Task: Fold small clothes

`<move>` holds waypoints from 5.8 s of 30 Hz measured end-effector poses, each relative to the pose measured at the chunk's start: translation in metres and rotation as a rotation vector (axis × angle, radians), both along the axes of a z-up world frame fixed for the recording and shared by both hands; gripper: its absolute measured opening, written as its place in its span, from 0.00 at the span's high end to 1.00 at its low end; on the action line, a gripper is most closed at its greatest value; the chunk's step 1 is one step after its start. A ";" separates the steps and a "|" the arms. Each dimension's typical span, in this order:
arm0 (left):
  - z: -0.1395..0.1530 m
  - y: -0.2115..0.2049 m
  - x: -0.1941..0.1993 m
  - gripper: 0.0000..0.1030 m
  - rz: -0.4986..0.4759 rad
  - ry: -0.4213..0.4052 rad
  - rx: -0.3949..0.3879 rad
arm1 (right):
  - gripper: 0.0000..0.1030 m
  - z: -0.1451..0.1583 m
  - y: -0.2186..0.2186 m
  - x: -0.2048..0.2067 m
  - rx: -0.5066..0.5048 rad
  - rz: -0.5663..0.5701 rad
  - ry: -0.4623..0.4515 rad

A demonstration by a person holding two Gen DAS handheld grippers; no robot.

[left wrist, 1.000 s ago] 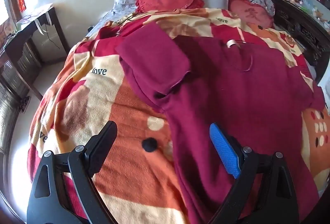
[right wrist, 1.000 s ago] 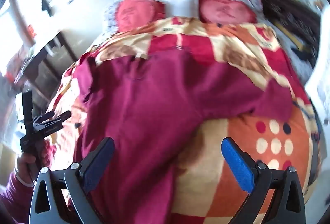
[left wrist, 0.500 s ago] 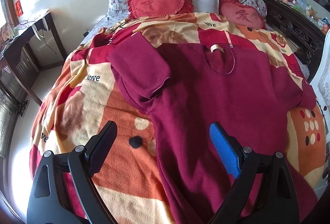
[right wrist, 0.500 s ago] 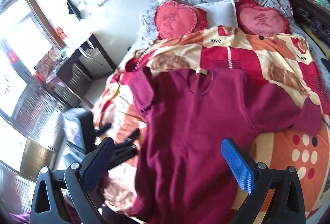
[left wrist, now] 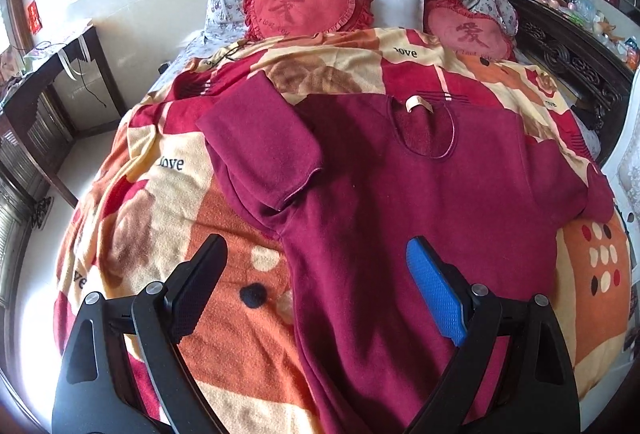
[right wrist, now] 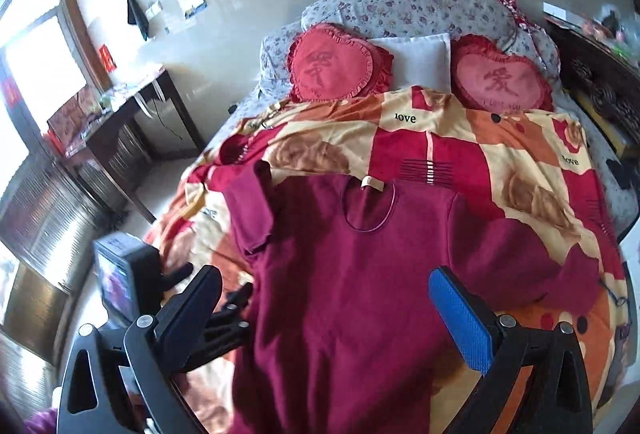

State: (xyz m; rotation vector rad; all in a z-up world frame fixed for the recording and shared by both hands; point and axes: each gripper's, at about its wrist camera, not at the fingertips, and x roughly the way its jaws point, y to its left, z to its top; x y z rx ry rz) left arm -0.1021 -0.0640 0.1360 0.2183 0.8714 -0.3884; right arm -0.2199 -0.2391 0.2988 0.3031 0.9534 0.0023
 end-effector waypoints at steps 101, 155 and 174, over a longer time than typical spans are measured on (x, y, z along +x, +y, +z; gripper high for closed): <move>-0.084 0.012 0.093 0.11 0.189 0.093 0.107 | 0.67 -0.223 -0.175 0.075 -0.250 -0.225 0.270; -0.072 0.043 0.100 0.11 0.195 0.109 -0.060 | 0.64 -0.195 0.026 0.175 0.021 0.338 -0.033; -0.082 -0.022 0.092 0.11 0.097 0.100 0.065 | 0.64 -0.240 -0.120 0.051 -0.235 -0.031 0.147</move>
